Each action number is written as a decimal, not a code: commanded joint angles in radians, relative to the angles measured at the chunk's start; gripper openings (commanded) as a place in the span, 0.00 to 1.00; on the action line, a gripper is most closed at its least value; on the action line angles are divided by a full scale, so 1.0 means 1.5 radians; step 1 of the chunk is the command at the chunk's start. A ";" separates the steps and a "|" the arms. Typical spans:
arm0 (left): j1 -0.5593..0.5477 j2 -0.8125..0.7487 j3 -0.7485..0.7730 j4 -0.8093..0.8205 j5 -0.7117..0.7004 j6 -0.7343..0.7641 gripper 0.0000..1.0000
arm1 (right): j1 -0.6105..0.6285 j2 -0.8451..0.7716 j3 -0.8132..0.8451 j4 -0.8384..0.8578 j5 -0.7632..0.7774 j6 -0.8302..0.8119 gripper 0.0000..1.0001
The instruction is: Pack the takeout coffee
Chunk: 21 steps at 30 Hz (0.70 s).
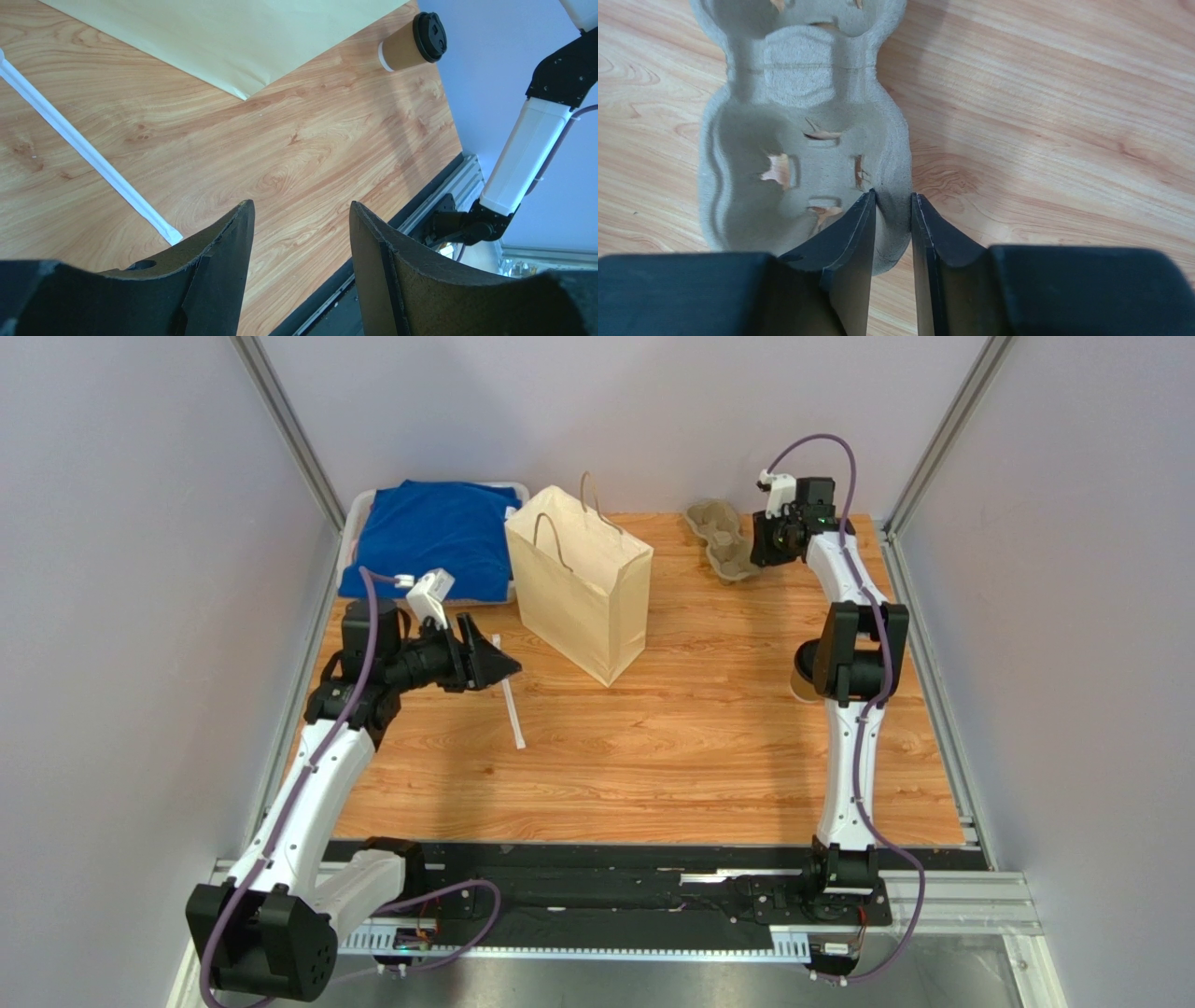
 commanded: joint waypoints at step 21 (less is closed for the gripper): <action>0.006 0.002 0.029 -0.002 0.020 0.015 0.60 | -0.015 -0.015 0.016 -0.040 -0.121 0.069 0.26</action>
